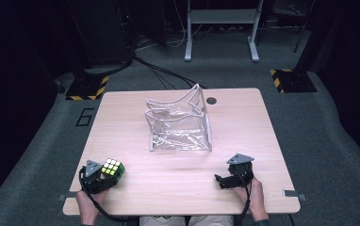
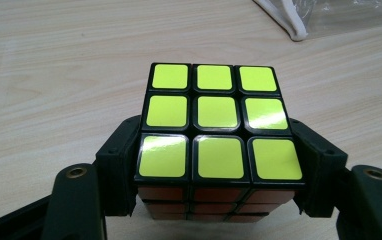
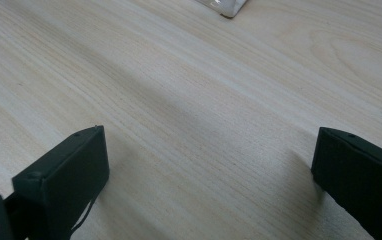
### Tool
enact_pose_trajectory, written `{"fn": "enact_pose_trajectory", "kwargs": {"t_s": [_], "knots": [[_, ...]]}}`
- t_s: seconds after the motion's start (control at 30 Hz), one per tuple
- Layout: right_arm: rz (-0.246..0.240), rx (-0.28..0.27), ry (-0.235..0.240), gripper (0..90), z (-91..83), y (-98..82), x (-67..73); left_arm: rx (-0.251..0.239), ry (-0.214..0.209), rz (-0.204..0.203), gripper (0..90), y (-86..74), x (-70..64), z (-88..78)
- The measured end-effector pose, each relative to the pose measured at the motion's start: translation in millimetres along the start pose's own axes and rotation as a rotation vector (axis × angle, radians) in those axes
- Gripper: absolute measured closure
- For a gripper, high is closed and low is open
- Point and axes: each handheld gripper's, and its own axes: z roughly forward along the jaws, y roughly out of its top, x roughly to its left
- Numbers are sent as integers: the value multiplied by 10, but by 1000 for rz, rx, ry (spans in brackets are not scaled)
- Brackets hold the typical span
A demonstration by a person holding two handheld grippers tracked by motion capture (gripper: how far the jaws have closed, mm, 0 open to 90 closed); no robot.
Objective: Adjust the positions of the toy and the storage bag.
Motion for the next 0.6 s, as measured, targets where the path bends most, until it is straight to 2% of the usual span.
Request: {"fn": "enact_pose_trajectory", "kwargs": {"t_s": [0.6], "knots": [[-2, 1, 0, 13, 0, 0, -2, -13, -32, 19, 339, 44, -92, -15]]}}
